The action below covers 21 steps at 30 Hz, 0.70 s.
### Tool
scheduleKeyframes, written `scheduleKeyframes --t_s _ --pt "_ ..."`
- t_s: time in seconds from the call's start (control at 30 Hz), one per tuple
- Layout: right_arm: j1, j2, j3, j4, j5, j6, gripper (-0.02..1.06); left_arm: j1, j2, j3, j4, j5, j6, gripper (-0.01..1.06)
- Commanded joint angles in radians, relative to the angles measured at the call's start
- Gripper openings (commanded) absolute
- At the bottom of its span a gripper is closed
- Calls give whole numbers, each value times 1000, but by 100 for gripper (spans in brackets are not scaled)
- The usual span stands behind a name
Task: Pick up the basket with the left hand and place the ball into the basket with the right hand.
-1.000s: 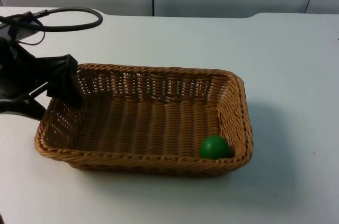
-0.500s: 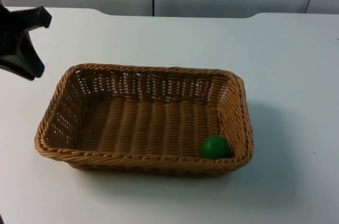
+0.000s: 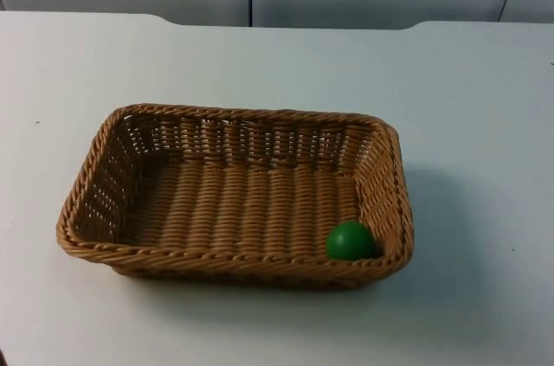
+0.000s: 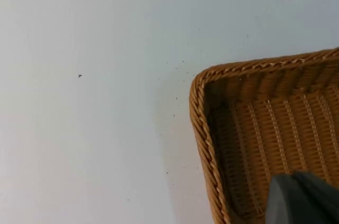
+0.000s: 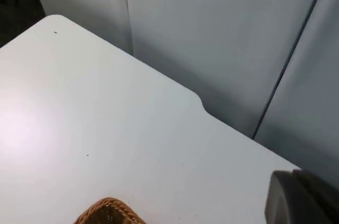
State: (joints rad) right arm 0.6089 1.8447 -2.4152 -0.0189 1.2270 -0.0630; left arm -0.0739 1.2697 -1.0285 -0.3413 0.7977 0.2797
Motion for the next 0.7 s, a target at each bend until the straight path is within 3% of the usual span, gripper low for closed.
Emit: scheduleKeyframes --t_s 0.0,0.1,0.2,0.3,0.4,0.43,0.57,0.6,0.67 --pt "4 -32 -8 -20 -6 9 0 -18 -80 43 49 -18 -38 0" --pt "4 -61 -8 -83 -6 15 0 -27 -222 97 153 1 -119 0" --pt "4 -114 -8 -225 -6 38 0 -27 -391 147 312 43 -230 0" --pt "4 -163 28 -263 -6 38 0 -27 -490 172 380 79 -274 0" --pt "4 -274 192 -311 -6 63 0 -27 -602 215 405 121 -291 0" --pt "4 -274 192 -311 -6 63 0 -27 -602 215 405 121 -291 0" --pt "4 -481 548 -366 -6 122 0 -27 -732 278 356 203 -291 0" --pt "4 -481 548 -366 -6 122 0 -27 -732 278 356 203 -291 0" --pt "4 -602 760 -366 -6 146 0 -27 -784 304 315 223 -291 0"
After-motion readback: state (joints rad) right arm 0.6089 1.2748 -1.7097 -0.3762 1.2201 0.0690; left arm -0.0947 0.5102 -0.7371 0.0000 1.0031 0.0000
